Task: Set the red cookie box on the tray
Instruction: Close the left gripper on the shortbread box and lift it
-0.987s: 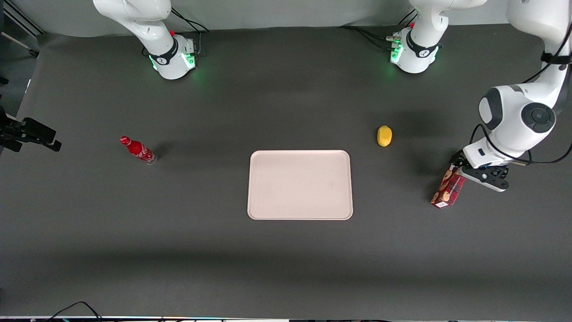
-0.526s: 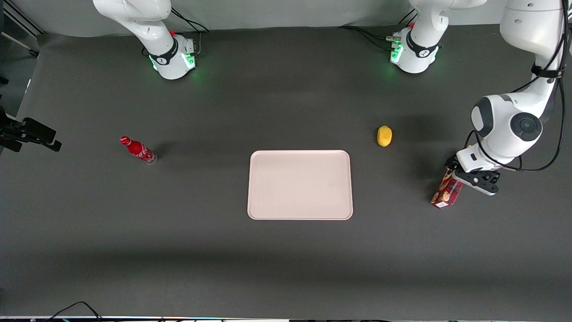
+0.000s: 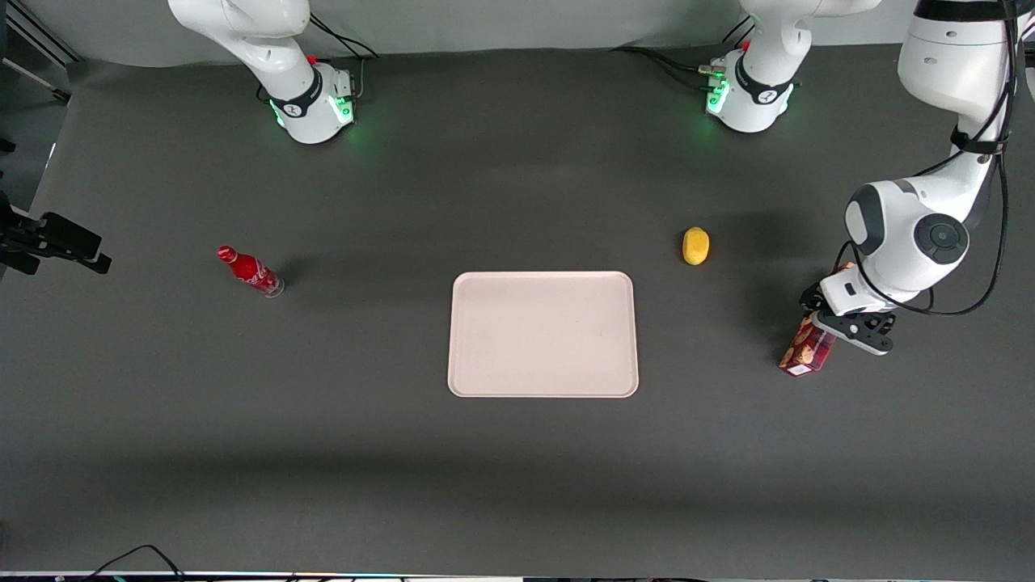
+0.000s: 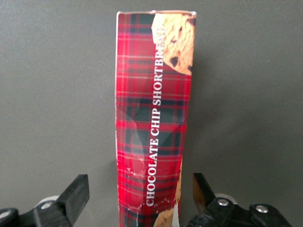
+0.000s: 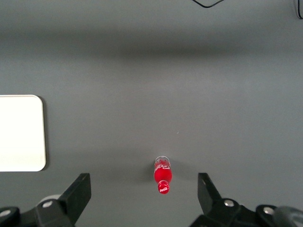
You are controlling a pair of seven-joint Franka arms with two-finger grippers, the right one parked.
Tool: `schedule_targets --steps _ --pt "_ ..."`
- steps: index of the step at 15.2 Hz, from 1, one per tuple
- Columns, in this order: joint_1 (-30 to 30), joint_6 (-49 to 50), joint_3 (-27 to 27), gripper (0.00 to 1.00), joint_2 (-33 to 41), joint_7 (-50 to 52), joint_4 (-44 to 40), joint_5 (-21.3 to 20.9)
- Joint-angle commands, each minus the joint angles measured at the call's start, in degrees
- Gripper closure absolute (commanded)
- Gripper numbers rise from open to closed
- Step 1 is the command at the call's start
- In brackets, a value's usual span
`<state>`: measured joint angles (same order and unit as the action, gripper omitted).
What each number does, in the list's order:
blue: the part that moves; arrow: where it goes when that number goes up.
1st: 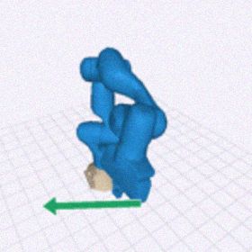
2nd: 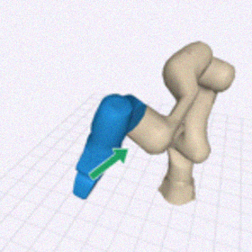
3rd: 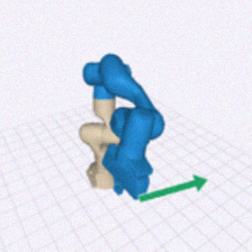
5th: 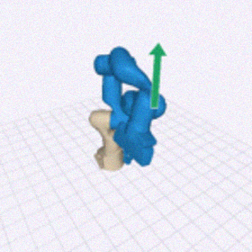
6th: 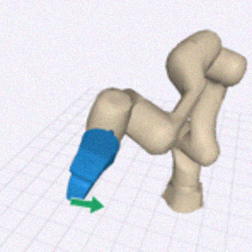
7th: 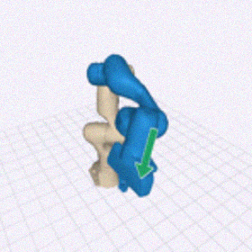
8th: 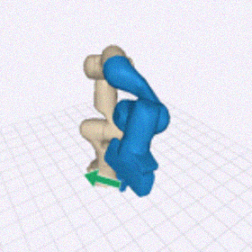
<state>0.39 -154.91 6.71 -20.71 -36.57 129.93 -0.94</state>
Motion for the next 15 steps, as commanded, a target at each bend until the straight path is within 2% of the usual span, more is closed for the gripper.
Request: schedule_targets --steps 1,2,3,10,12,15 --pt "0.14 0.05 -0.03 0.64 0.41 -1.75 -0.20 1.20" --pt "0.14 0.05 -0.03 0.85 0.41 -1.84 -0.20 1.20" --pt "0.14 0.13 -0.03 1.00 0.50 -1.84 -0.20 1.20" --pt "0.75 2.32 -0.38 1.00 2.25 -1.05 -1.86 1.56" --pt "0.84 10.89 -0.90 1.00 5.49 -0.62 -6.41 1.64" --pt "0.93 30.66 -1.26 1.00 10.85 0.00 -17.22 1.55"
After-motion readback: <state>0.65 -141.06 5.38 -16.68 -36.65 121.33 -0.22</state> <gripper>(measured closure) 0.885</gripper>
